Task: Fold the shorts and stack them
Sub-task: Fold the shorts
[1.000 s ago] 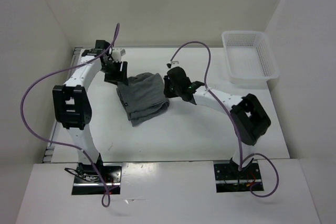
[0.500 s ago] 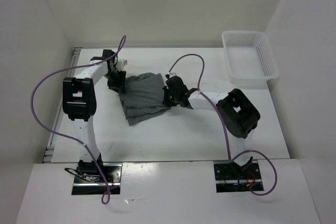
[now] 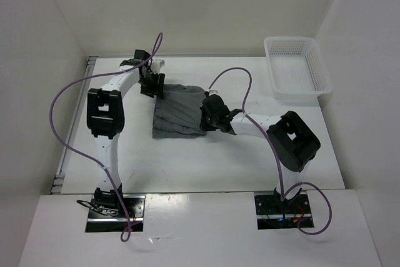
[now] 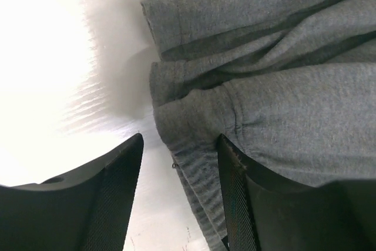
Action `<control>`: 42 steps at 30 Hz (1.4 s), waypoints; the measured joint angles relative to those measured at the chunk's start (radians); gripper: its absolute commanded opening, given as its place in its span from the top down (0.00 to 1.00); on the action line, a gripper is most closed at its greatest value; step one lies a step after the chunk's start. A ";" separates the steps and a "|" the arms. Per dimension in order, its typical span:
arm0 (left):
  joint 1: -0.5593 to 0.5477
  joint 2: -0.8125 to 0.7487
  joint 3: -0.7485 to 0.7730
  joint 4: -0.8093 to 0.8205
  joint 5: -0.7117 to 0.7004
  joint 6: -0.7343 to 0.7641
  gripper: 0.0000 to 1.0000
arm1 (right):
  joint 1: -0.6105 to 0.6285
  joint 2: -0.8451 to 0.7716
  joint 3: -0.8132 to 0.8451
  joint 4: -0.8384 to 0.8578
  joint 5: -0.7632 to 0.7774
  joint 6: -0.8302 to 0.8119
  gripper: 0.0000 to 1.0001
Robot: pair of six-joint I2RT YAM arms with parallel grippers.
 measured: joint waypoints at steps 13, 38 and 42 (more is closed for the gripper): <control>-0.007 -0.334 -0.197 0.023 -0.041 0.000 0.33 | -0.085 -0.038 0.207 -0.114 0.045 -0.071 0.89; -0.098 -0.361 -0.525 0.103 -0.129 -0.002 0.34 | -0.223 0.435 0.658 -0.240 -0.008 -0.074 0.77; -0.098 -0.382 -0.494 0.070 -0.127 0.000 0.31 | -0.224 0.372 0.658 -0.269 0.021 -0.109 0.44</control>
